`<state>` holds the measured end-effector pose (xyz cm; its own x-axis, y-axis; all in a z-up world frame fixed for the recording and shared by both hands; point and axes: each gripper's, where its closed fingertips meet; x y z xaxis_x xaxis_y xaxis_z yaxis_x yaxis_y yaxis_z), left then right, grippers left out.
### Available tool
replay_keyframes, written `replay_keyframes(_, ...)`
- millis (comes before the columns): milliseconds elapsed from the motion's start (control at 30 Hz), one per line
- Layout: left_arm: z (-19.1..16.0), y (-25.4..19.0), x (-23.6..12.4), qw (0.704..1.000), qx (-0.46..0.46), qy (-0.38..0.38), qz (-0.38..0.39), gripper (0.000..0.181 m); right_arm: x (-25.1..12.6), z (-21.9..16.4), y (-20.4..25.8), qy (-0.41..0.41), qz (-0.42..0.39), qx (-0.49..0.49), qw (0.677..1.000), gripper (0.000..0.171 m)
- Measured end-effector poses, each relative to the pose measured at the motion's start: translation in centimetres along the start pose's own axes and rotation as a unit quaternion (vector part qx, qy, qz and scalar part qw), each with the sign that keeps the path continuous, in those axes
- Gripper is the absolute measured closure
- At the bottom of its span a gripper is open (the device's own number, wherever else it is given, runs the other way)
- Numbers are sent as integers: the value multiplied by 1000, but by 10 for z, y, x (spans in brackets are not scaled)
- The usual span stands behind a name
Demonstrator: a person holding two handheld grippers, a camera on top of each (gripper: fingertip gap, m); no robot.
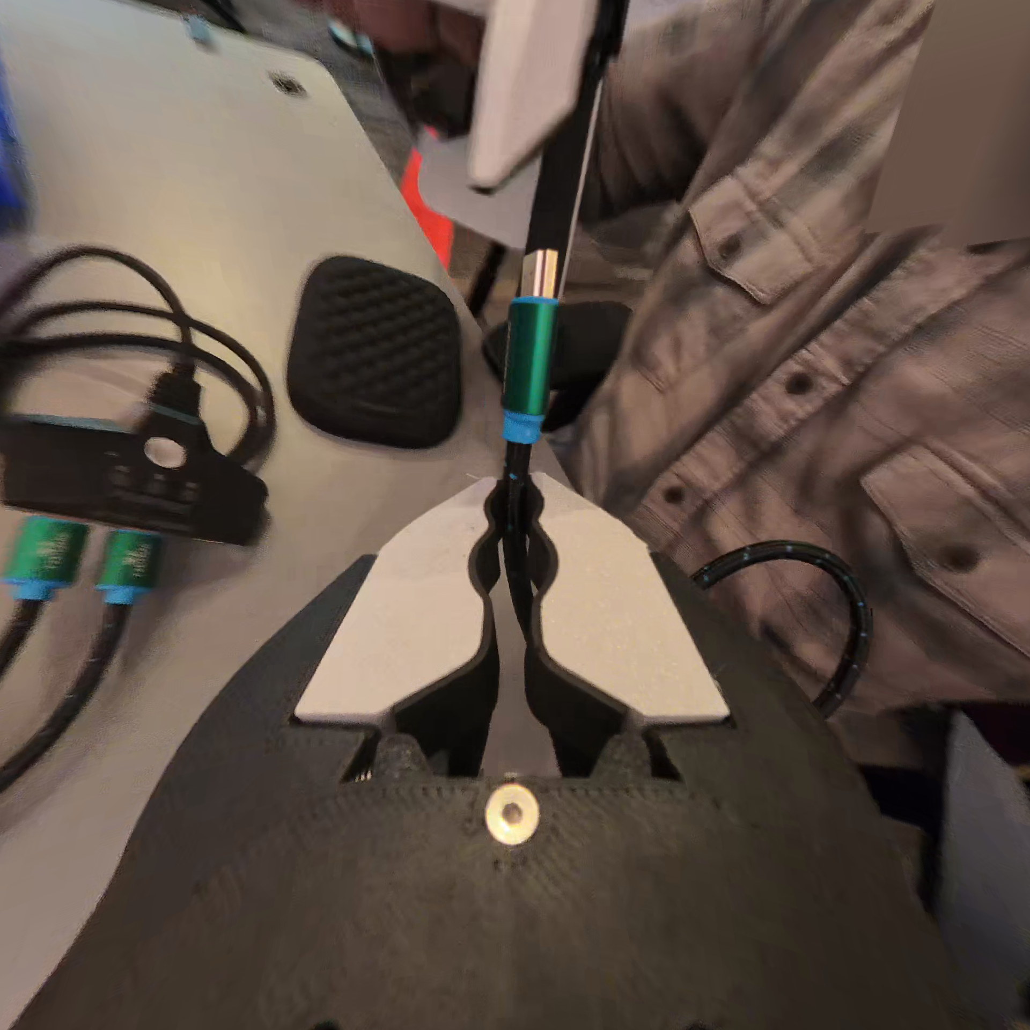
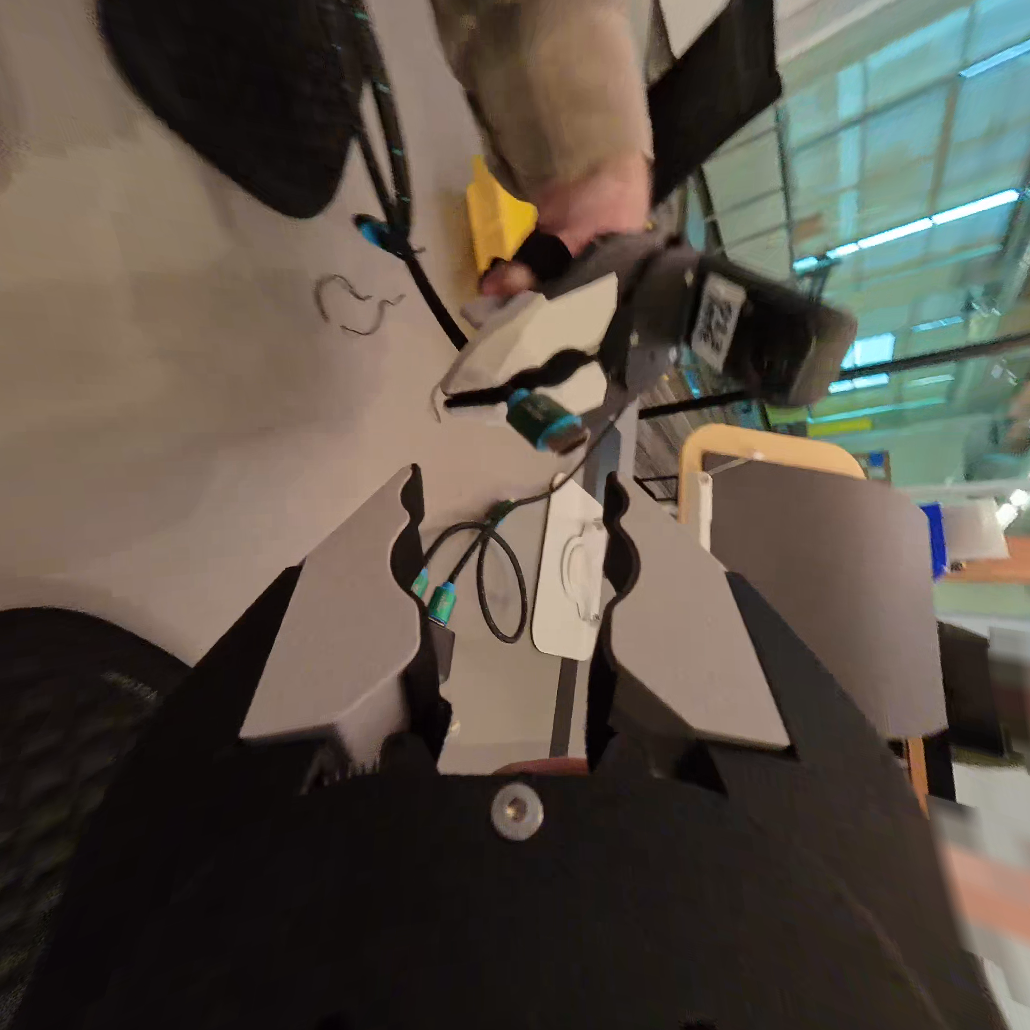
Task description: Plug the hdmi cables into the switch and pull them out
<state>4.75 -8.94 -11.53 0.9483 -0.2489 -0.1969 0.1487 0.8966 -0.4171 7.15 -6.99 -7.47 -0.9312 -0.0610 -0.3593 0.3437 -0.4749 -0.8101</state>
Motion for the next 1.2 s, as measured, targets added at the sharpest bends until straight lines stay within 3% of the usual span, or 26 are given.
replay_keyframes(233,-20,-13,15,990,-57,86,-98,177,19,11,22,-30,97,15,995,125)
replay_keyframes(333,-24,-14,18,986,-66,101,-116,177,25,9,31,-31,127,16,991,152)
replay_keyframes(567,-21,-6,22,988,-85,70,-110,175,22,3,33,-35,131,85,987,152)
replay_keyframes(633,-9,-3,18,990,-90,37,-102,151,20,2,29,-50,120,115,985,152)
replay_keyframes(733,16,6,1,996,-55,-14,-62,128,14,3,22,-87,102,172,976,152)
replay_keyframes(900,59,44,-66,984,28,-127,122,138,-10,10,-3,-194,52,279,939,154)
replay_keyframes(1033,47,66,-99,956,76,-148,243,146,-30,19,-26,-259,23,314,913,155)
replay_keyframes(1200,14,70,-74,960,85,-100,248,145,-23,6,-20,-221,40,320,920,156)
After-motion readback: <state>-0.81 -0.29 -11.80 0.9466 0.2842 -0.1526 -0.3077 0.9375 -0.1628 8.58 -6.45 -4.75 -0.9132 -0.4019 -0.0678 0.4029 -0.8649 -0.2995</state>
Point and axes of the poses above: each gripper's, where its closed fingertips meet, x out along the fingers, z out of its top, y = z × x across the jaws, and after that the axes turned 14 degrees about -y, right-handed
